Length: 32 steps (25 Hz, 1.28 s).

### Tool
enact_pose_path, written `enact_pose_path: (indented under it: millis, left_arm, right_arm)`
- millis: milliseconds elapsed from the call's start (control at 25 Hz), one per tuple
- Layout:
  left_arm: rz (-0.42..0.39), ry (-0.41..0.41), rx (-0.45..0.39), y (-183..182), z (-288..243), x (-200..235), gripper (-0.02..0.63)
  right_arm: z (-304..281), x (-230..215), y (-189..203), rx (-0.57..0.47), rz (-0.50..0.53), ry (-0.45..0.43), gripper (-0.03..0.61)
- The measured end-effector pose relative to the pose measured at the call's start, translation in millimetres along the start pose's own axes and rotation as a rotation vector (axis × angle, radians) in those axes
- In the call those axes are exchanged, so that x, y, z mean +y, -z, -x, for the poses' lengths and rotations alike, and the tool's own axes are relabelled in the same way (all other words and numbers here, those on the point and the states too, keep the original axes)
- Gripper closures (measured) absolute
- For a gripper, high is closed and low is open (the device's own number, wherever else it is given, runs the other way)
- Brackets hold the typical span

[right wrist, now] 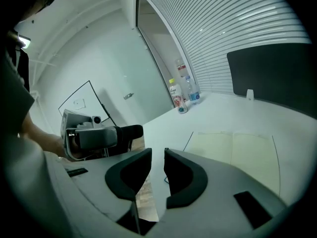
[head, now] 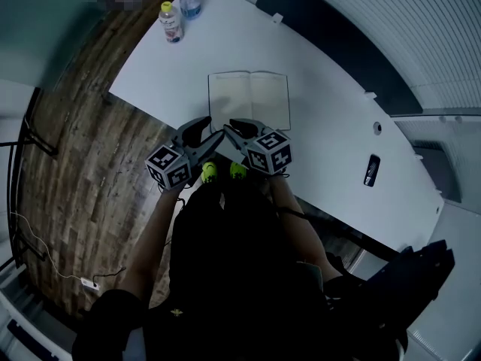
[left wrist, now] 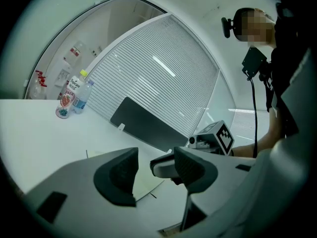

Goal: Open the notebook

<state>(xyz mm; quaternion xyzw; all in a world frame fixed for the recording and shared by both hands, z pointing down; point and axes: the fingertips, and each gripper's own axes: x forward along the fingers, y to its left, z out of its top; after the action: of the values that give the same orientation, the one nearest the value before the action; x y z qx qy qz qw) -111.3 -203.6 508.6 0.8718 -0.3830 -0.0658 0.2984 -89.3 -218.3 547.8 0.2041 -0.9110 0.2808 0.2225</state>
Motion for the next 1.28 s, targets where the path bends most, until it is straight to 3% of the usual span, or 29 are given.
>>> enact_pose_path:
  millis: [880, 1080, 1160, 1280]
  left_arm:
    - [-0.045, 0.057, -0.015, -20.9, -1.8, -47.4, 0.434]
    - [-0.052, 0.093, -0.009, -25.3, -0.1, -55.3, 0.489]
    - [-0.039, 0.130, 0.005, -21.0, -0.6, -63.1, 0.580]
    - [-0.030, 0.161, 0.027, -15.0, -1.6, -71.2, 0.601]
  right_arm:
    - [51.6, 17.5, -39.2, -0.124, 0.084, 0.001, 0.568]
    - [61.9, 19.1, -46.4, -0.156, 0.096, 0.011, 0.568]
    - [67.0, 18.9, -43.9, -0.164, 0.099, 0.017, 0.568]
    - [72.9, 21.1, -43.8, -0.177, 0.101, 0.019, 0.568]
